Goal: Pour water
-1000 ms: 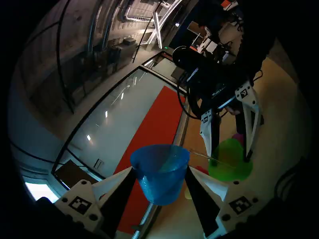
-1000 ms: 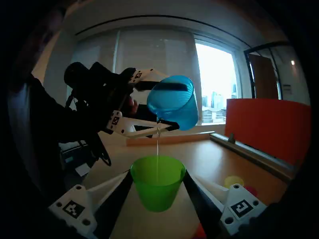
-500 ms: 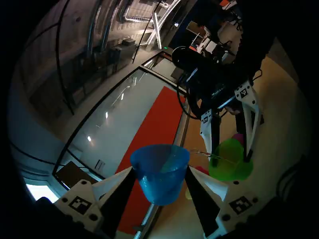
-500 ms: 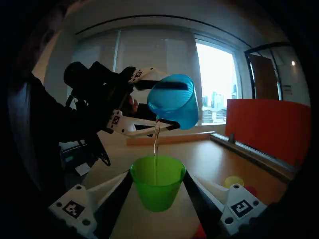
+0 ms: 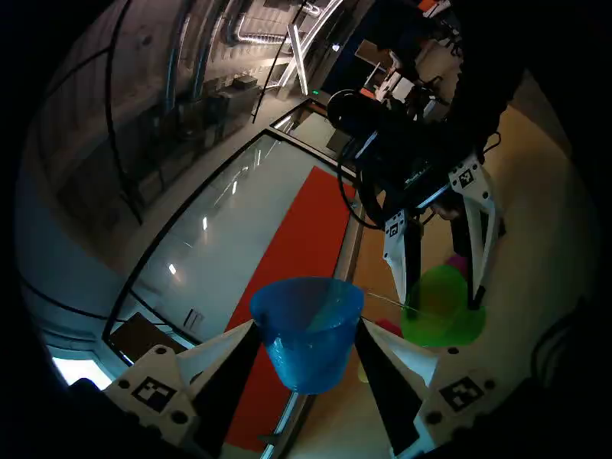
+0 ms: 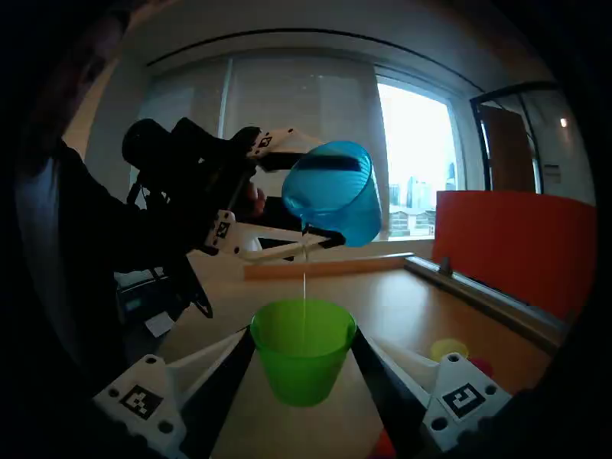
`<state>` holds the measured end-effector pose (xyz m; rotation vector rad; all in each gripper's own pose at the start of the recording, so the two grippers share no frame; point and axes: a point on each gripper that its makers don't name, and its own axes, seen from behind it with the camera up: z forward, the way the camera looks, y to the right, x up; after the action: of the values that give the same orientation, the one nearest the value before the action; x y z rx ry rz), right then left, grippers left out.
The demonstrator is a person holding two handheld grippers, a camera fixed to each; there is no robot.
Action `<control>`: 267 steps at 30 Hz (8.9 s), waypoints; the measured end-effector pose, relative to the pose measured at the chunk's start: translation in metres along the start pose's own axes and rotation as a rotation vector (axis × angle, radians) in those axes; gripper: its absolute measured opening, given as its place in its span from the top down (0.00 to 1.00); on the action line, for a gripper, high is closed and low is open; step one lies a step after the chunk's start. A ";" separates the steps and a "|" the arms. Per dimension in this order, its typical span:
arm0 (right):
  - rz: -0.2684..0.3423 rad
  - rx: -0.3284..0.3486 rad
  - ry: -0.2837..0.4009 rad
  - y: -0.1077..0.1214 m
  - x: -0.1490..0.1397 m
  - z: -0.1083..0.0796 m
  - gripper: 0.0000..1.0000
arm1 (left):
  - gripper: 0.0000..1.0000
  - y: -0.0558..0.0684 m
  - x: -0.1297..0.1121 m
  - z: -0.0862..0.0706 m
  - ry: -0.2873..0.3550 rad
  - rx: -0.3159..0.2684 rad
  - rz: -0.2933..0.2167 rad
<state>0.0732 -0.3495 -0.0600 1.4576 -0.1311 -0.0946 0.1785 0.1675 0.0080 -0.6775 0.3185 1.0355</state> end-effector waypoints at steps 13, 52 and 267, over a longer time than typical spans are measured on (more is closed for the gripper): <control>-0.002 -0.001 0.001 0.000 0.000 -0.001 0.08 | 0.17 0.002 0.001 0.001 -0.002 -0.002 0.020; -0.012 0.000 0.002 -0.001 0.001 -0.001 0.08 | 0.17 0.003 0.007 0.002 -0.002 -0.009 0.082; -0.028 -0.011 0.043 -0.002 0.008 -0.004 0.08 | 0.17 -0.008 0.028 -0.007 -0.013 0.019 0.431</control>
<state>0.0815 -0.3470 -0.0617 1.4496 -0.0752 -0.0872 0.1994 0.1793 -0.0094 -0.5967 0.4751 1.4443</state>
